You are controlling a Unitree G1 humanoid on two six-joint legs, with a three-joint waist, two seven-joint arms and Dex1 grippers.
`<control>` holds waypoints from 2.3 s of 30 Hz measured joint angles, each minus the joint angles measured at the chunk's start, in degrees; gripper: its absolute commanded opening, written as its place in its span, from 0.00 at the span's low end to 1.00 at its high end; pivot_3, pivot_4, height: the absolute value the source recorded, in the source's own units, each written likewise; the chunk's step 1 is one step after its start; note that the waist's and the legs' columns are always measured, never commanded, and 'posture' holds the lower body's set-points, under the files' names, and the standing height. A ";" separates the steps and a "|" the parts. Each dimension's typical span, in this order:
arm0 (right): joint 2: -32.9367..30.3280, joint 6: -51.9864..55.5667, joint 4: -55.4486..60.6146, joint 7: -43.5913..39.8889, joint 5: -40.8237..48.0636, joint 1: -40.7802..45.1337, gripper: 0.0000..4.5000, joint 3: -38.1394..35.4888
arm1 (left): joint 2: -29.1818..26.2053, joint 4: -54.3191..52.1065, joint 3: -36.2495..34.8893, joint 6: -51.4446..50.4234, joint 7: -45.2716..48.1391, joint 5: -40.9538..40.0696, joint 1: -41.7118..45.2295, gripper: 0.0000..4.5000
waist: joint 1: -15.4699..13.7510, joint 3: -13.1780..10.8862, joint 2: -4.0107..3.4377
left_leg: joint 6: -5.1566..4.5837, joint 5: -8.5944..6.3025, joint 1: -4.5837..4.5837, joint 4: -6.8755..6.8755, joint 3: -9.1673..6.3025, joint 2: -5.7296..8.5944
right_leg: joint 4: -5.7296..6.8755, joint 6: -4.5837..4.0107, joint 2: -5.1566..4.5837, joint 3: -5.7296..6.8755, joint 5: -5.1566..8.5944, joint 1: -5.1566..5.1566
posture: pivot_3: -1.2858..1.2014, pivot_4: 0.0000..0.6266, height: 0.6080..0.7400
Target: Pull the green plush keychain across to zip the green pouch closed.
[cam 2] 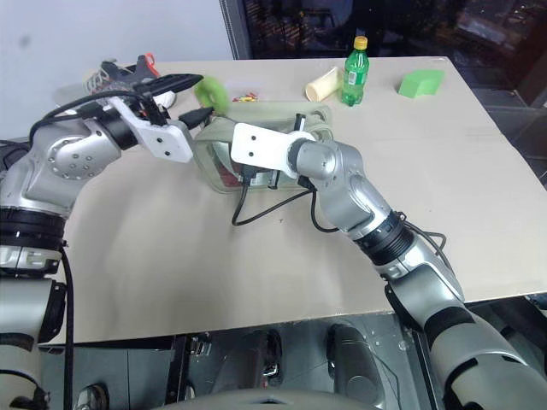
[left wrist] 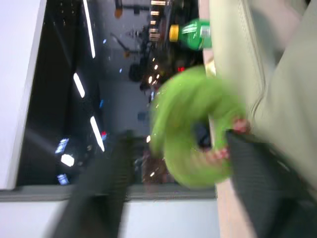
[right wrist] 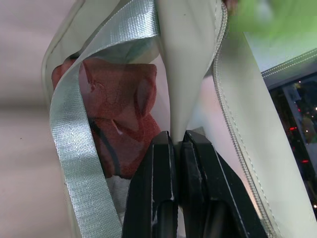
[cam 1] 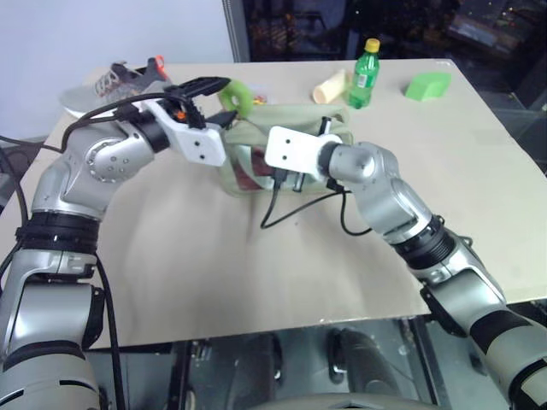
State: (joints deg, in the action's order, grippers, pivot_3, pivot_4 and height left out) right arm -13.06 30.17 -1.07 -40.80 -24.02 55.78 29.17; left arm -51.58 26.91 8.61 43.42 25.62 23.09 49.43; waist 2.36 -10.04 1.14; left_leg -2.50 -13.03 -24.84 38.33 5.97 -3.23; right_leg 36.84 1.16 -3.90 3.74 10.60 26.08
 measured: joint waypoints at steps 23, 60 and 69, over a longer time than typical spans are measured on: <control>0.45 4.53 6.38 -0.69 11.38 -0.58 0.69 -10.70 | 7.48 -23.86 -20.79 -43.84 16.52 -54.86 -32.08 0.73 | -0.80 0.00 0.02 | 0.10 0.06 0.00 0.07 -0.22 -0.03 | 0.05 -0.01 -0.10 0.05 -0.01 -0.13 | 0.52 0.24 1.00; -15.10 14.48 46.47 0.37 56.16 -31.67 0.99 -33.93 | 17.44 -17.12 -18.64 -53.77 22.89 -49.89 -24.70 0.73 | -1.76 0.03 0.08 | -0.02 0.00 0.15 0.09 -0.81 0.06 | -0.07 0.12 0.01 0.18 0.09 -0.43 | 0.52 0.24 1.00; -16.26 13.19 46.47 1.57 58.79 -31.64 1.00 -33.49 | 18.33 -13.84 -18.64 -52.72 23.52 -48.09 -22.45 0.54 | -1.82 0.04 0.09 | -0.03 0.00 0.14 0.10 -0.82 0.08 | -0.07 0.12 0.01 0.19 0.09 -0.43 | 0.52 0.24 1.00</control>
State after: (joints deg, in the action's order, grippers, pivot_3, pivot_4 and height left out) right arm -29.33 43.36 45.40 -39.23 34.77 24.14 -4.32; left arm -33.25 13.06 -10.03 -9.30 49.14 -25.00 26.98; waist 0.54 -10.01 1.24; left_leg -2.53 -13.03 -24.69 38.43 5.15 -3.15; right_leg 36.77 1.28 -3.90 3.93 10.69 25.65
